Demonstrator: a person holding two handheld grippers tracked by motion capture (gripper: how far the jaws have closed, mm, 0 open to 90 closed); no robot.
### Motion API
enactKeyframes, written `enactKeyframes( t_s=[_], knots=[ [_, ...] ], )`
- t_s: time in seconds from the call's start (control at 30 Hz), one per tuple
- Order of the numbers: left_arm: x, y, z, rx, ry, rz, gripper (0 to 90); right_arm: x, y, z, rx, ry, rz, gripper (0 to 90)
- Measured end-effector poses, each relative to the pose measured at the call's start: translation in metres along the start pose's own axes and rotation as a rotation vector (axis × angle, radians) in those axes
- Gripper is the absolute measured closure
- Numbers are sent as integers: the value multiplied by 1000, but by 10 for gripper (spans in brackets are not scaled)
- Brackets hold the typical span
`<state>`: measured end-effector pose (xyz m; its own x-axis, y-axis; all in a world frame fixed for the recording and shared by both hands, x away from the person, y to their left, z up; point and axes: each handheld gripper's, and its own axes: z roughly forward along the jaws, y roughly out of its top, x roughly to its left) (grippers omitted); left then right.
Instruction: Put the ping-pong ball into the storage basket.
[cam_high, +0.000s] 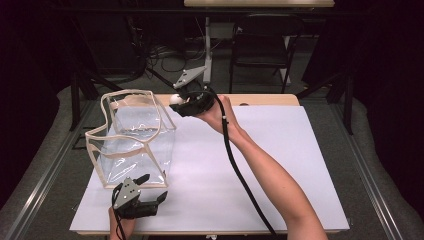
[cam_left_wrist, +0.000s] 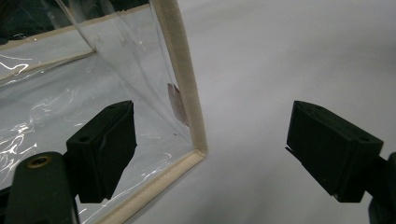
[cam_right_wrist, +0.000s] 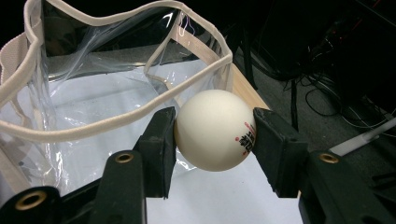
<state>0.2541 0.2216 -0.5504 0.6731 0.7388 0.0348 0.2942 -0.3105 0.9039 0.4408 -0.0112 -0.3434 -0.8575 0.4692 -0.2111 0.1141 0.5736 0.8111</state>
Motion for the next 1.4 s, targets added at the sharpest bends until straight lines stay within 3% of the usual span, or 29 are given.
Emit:
enactKeyframes(
  t_s=[1.03, 1.4],
  knots=[
    [1, 0, 0, -4, -1, -8, 159, 22, 36, 28, 43, 71, -55, 510],
    [1, -1, 1, -5, -1, -8, 159, 33, 41, 40, 65, 94, -66, 509]
  ],
)
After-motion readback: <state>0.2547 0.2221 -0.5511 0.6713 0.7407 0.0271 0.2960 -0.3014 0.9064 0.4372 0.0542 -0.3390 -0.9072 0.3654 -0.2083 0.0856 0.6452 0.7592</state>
